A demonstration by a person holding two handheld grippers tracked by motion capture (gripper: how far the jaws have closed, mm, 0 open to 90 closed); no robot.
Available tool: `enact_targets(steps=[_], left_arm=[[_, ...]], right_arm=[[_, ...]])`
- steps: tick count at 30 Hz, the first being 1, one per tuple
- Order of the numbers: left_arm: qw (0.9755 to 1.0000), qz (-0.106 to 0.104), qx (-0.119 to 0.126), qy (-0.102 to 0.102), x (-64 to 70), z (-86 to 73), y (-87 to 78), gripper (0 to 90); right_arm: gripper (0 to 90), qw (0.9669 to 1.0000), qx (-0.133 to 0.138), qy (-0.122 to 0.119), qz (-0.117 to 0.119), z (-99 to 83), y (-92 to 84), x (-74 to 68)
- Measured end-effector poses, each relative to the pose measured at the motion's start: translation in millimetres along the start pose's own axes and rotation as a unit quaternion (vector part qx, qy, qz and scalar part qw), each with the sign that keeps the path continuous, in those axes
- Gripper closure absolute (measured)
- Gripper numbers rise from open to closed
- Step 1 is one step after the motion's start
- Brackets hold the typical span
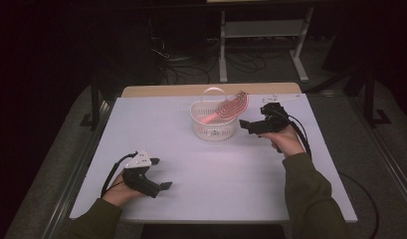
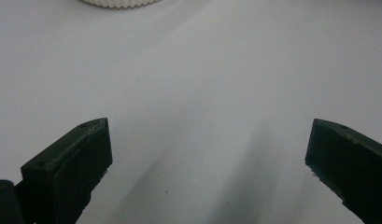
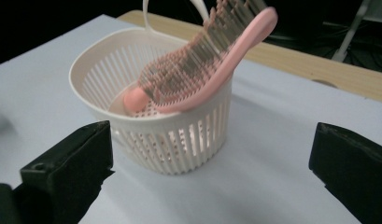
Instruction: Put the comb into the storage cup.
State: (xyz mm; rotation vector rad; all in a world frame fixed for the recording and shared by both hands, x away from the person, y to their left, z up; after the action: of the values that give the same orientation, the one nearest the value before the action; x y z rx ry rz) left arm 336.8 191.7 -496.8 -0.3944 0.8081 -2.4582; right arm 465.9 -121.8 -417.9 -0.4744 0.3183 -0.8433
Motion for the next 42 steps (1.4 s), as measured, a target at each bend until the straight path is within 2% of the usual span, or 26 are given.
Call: enact_targets(steps=[13, 22, 37, 42], left_arm=[[1.0000, 0.001, 0.001, -0.006, -0.3, 0.7, -0.8, 0.4], [0.9999, 0.002, 0.008, -0.010, -1.3, 3.1, -5.0, 0.4], [0.9998, -0.003, 0.015, -0.014, -1.4, 4.0, -7.7, 0.4], [0.9998, -0.003, 0.016, -0.014, -1.4, 4.0, -8.0, 0.4]], right_arm=[[0.0, 0.9992, -0.030, -0.023, 0.011, -23.4, -6.9, -14.8], [0.0, 0.9984, -0.036, -0.037, 0.020, -33.0, -15.8, -29.5], [0.0, 0.9971, -0.048, -0.051, 0.030, -54.4, -25.9, -46.9], [0.0, 0.9968, -0.052, -0.048, 0.036, -61.5, -29.3, -50.7]])
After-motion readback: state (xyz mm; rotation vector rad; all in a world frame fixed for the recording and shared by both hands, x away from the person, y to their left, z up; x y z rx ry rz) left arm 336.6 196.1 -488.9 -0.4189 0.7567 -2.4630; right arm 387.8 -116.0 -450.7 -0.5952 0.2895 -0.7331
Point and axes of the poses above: each handheld gripper's, and its own axes: y roughly forward along the jaws, z roughly out of its top, x roughly to its right, the point moved 9 cm from there along y, roughly forward along the jaws, and after that the axes turned 4 degrees about -y, right-handed, at the moved point
